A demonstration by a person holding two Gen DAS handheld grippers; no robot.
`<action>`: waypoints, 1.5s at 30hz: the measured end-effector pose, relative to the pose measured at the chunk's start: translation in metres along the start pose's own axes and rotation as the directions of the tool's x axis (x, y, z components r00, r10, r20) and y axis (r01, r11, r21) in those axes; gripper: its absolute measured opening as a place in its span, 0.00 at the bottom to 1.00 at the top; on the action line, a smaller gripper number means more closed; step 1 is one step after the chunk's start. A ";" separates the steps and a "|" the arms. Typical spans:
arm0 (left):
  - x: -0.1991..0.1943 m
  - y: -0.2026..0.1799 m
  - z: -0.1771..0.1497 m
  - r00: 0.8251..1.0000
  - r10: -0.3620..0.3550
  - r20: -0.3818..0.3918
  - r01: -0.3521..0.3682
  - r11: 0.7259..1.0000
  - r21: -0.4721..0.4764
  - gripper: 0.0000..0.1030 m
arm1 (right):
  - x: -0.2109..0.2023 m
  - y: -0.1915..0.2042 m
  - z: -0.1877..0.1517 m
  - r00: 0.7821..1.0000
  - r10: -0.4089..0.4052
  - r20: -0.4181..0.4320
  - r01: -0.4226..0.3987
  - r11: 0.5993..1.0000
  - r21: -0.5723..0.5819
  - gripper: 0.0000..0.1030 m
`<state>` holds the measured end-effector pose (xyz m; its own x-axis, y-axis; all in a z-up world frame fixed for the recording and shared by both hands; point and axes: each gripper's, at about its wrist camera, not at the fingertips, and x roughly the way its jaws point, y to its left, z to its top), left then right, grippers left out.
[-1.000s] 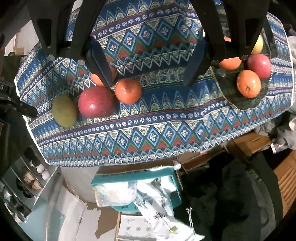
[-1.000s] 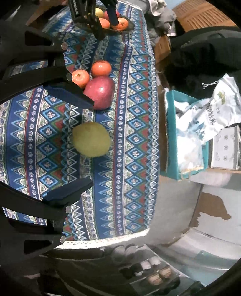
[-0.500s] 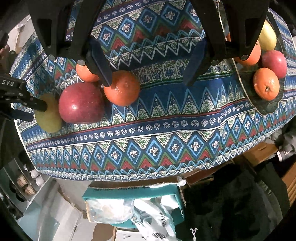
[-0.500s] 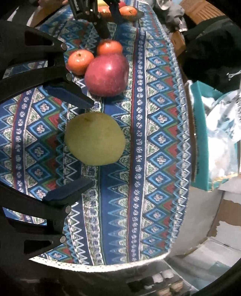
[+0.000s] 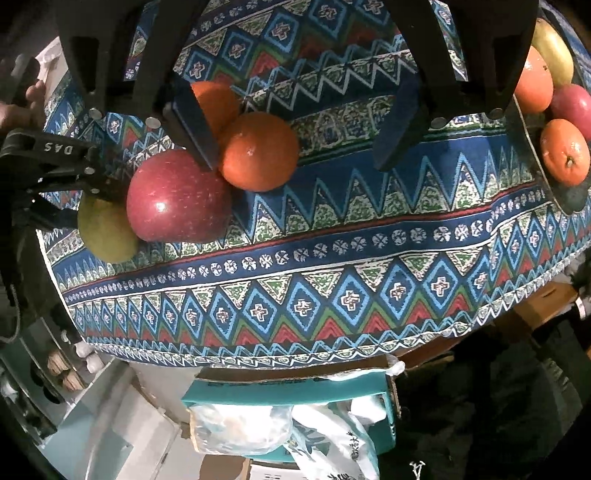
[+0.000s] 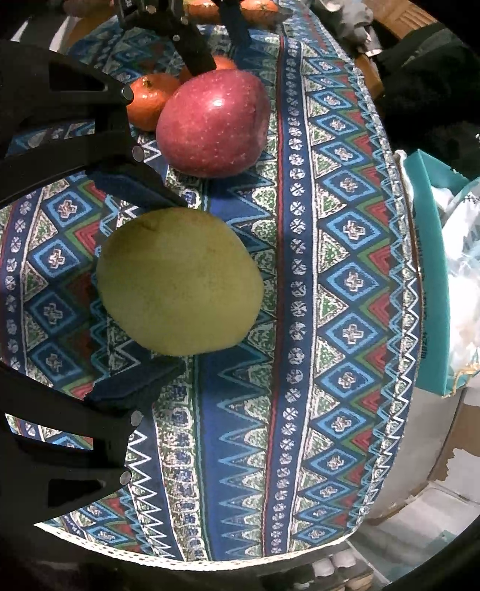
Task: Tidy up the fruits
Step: 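Close left tool on an orange while right tool closes on the large green pear, then lift the orange with left tool while right tool lifts the green pear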
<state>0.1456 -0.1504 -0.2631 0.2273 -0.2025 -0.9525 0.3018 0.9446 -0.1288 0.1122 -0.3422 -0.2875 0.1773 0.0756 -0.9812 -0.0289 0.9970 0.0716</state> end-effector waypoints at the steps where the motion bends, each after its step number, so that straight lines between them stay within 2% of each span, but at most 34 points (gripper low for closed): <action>1: 0.000 0.001 0.000 1.000 -0.006 -0.002 0.006 1.000 -0.005 0.84 | 0.002 0.000 0.000 1.000 -0.001 -0.003 0.001 1.000 0.001 0.75; 11: 0.008 -0.003 -0.004 0.999 -0.035 -0.029 0.035 0.999 -0.003 0.84 | 0.011 0.000 -0.001 0.999 0.009 0.035 -0.009 1.000 0.007 0.70; 19: 0.018 0.002 -0.002 0.997 -0.061 -0.040 0.059 0.997 -0.049 0.83 | -0.016 0.001 -0.004 0.996 -0.024 0.087 0.025 1.000 -0.002 0.70; 22: 0.018 0.001 -0.002 0.996 -0.086 -0.034 0.085 0.995 -0.050 0.70 | -0.026 0.000 -0.004 0.994 -0.022 0.107 0.021 1.000 0.010 0.70; 24: 0.018 -0.001 -0.003 0.993 -0.116 -0.039 0.114 0.992 -0.049 0.55 | -0.033 -0.002 -0.004 0.993 -0.012 0.120 0.009 1.000 0.021 0.70; 26: 0.017 -0.005 -0.004 0.991 -0.129 -0.034 0.127 0.991 -0.034 0.48 | -0.039 -0.002 -0.003 0.991 -0.008 0.130 0.005 1.000 0.024 0.70; 28: 0.014 -0.010 -0.005 0.996 -0.087 -0.022 0.087 0.996 -0.003 0.48 | -0.044 -0.003 -0.003 0.990 -0.008 0.140 0.004 1.000 0.025 0.70; 31: 0.009 -0.013 -0.006 0.998 -0.062 -0.001 0.062 0.998 0.016 0.47 | -0.051 -0.003 -0.004 0.988 -0.009 0.153 0.005 1.000 0.024 0.70; 45: -0.036 -0.006 -0.010 0.995 -0.059 0.085 0.060 0.998 -0.005 0.47 | -0.089 0.012 -0.002 0.972 0.000 0.237 0.000 1.000 0.001 0.70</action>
<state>0.1260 -0.1462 -0.2308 0.2870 -0.2794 -0.9163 0.3106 0.9320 -0.1869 0.0942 -0.3372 -0.2000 0.4053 0.0772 -0.9109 -0.0279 0.9970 0.0721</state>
